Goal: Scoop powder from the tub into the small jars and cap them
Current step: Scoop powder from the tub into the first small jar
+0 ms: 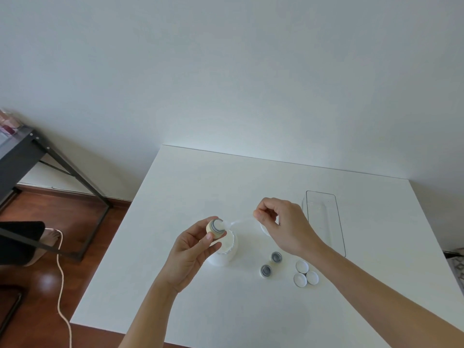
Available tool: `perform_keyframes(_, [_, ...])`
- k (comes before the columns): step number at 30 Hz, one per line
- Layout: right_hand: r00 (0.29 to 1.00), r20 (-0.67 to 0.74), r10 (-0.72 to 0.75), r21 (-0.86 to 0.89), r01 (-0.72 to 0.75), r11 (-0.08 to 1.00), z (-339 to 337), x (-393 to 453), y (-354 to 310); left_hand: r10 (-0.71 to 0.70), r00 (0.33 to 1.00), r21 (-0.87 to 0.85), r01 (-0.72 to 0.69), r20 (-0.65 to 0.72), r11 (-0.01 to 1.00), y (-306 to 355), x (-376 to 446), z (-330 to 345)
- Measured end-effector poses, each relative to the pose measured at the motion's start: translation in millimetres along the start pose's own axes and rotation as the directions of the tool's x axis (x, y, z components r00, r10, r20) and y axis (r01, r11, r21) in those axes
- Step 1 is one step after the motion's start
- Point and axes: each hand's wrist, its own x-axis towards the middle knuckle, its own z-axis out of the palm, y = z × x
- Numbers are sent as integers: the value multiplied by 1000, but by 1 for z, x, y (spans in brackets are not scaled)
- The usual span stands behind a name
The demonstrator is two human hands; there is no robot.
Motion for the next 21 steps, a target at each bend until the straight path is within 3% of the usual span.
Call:
perform_keyframes(10, [999,19,35,35,-36,999,5,-4,3,96,995,16,-96,-11,995,-3,4,2])
perform_keyframes(14, [980,86,177,187,-191,964,7,-5,8,104,994,51,-102,-30,993,-6,6,3])
perform_keyframes(18, [920,176,351,473,-392,789,-1,-6,18,86,995,85,-82,-52,993,-10,6,5])
perform_keyframes(21, [869,230,438,687,-464,560,-8,-14,32,45,998,145,-38,-47,989,-20,4,10])
